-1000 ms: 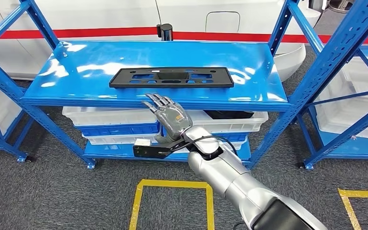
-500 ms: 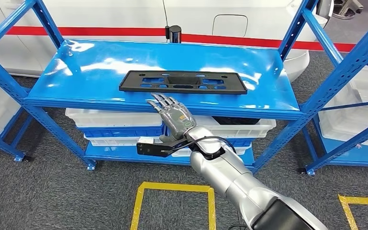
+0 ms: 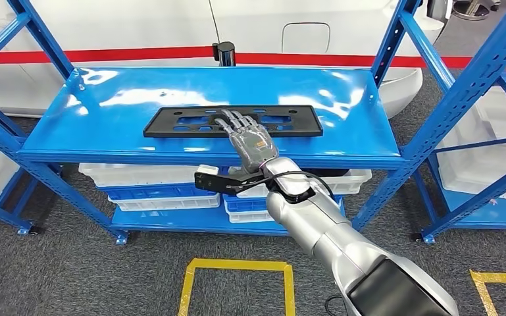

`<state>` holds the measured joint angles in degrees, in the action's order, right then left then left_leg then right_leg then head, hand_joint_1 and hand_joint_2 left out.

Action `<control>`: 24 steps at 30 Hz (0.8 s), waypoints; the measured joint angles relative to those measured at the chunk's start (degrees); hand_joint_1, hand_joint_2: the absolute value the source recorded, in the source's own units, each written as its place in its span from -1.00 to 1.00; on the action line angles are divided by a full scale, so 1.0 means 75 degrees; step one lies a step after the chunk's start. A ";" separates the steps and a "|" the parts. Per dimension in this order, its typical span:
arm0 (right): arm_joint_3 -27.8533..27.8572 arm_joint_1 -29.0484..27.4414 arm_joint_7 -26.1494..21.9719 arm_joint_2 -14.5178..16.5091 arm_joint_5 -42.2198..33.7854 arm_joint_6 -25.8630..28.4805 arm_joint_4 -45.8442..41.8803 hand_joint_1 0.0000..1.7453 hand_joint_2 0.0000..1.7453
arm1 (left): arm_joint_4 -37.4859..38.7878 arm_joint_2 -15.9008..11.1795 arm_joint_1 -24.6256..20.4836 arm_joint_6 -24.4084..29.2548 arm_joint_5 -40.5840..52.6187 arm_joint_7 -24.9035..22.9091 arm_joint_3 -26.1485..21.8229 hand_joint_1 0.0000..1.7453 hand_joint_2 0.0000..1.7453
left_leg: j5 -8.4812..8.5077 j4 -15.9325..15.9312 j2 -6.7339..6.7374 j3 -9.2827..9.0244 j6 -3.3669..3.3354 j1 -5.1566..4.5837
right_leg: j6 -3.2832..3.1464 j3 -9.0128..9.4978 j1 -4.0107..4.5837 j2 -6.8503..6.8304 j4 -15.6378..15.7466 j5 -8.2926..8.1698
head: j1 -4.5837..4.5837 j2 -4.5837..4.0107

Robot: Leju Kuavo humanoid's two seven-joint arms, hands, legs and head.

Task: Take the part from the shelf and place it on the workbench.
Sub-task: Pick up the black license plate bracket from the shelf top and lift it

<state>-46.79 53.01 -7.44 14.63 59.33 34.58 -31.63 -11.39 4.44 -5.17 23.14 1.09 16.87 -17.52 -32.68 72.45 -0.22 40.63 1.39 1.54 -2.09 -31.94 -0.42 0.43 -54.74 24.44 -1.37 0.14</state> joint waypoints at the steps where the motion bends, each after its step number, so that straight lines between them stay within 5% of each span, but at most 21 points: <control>1: 0.0031 0.0020 0.0069 -0.0001 0.0032 0.0001 0.0052 -1.00 1.00 | 0.0000 -0.0003 -0.0002 0.0000 0.0017 -0.0009 0.0000 -1.00 -1.00 | 0.0222 -0.0162 0.0004 0.0014 0.0001 0.0006 | 0.0005 0.0039 0.0005 0.0009 -0.0001 0.0032 | -0.0005 0.0000; 3: 0.0113 0.0096 0.0162 -0.0003 0.0065 0.0001 0.0137 -1.00 1.00 | 0.0000 -0.0009 -0.0013 0.0001 0.0041 -0.0029 0.0000 -1.00 -1.00 | 0.0884 -0.1136 0.0010 -0.0336 -0.0032 0.0014 | 0.0046 0.0128 0.0010 0.0029 -0.0002 0.0104 | -0.0010 0.0000; 5: 0.0188 0.0225 0.0227 -0.0014 0.0094 0.0000 0.0230 -1.00 1.00 | 0.0000 -0.0011 -0.0053 0.0001 0.0076 -0.0060 0.0000 -1.00 -1.00 | 0.1226 -0.1963 0.0010 -0.0725 -0.0095 -0.0011 | 0.0119 0.0162 0.0068 0.0046 -0.0020 0.0174 | -0.0008 -0.0001; 10: 0.0348 0.0364 0.0287 -0.0063 0.0153 -0.0006 0.0380 -1.00 1.00 | 0.0000 0.0005 -0.0123 -0.0010 0.0118 -0.0106 0.0002 -1.00 -1.00 | 0.1216 -0.2252 0.0005 -0.0916 -0.0337 -0.0048 | 0.0301 0.0031 0.0101 0.0035 -0.0238 0.0355 | 0.0023 0.0001; 13: 0.0387 0.0338 0.0285 -0.0123 0.0173 -0.0036 0.0436 -1.00 1.00 | 0.0000 0.0009 -0.0148 -0.0039 0.0130 -0.0111 0.0002 -1.00 -1.00 | 0.1183 -0.2293 0.0013 -0.0987 -0.0457 -0.0044 | 0.0294 -0.0786 0.0048 0.0018 -0.1683 0.0847 | 0.0063 0.0002; 15: 0.0397 0.0252 0.0281 -0.0173 0.0192 -0.0038 0.0489 -1.00 1.00 | 0.0000 0.0010 -0.0148 -0.0050 0.0145 -0.0115 0.0002 -1.00 -1.00 | 0.1125 -0.2288 -0.0003 -0.1037 -0.0468 -0.0048 | 0.0356 -0.1322 0.0011 0.0017 -0.2464 0.0976 | 0.0076 0.0001; 17: 0.0415 0.0200 0.0275 -0.0204 0.0208 -0.0028 0.0537 -1.00 1.00 | 0.0000 0.0018 -0.0138 -0.0060 0.0153 -0.0122 0.0002 -1.00 -1.00 | 0.1043 -0.2280 -0.0024 -0.1132 -0.0432 -0.0044 | 0.0501 -0.1258 -0.0034 0.0007 -0.2024 0.0609 | 0.0087 0.0000; 19: 0.0445 0.0199 0.0261 -0.0214 0.0212 -0.0021 0.0575 -1.00 1.00 | 0.0000 0.0025 -0.0140 -0.0068 0.0153 -0.0123 0.0002 -1.00 -1.00 | 0.0940 -0.2269 -0.0034 -0.1241 -0.0361 -0.0051 | 0.0598 -0.0763 -0.0051 -0.0031 -0.0853 0.0045 | 0.0100 -0.0001; 21: 0.0479 0.0202 0.0240 -0.0216 0.0197 -0.0017 0.0608 -1.00 1.00 | 0.0000 0.0025 -0.0151 -0.0069 0.0152 -0.0123 0.0002 -1.00 -1.00 | 0.0850 -0.2269 -0.0036 -0.1304 -0.0271 -0.0068 | 0.0537 -0.0443 -0.0021 -0.0059 -0.0189 -0.0220 | 0.0109 0.0000; 24: 0.0538 0.0201 0.0200 -0.0214 0.0165 -0.0005 0.0646 -1.00 1.00 | 0.0000 0.0024 -0.0155 -0.0070 0.0150 -0.0122 0.0002 -1.00 -1.00 | 0.0771 -0.2288 -0.0021 -0.1349 -0.0141 -0.0037 | 0.0356 -0.0361 -0.0029 -0.0049 -0.0084 -0.0226 | 0.0099 0.0001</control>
<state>-42.75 54.51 -5.94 13.03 60.57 34.54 -26.79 -11.39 4.62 -6.32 22.62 2.21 15.96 -17.51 -26.90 55.29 -0.38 30.52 0.33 1.26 0.58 -34.65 -0.64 0.06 -55.37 22.74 -0.63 0.15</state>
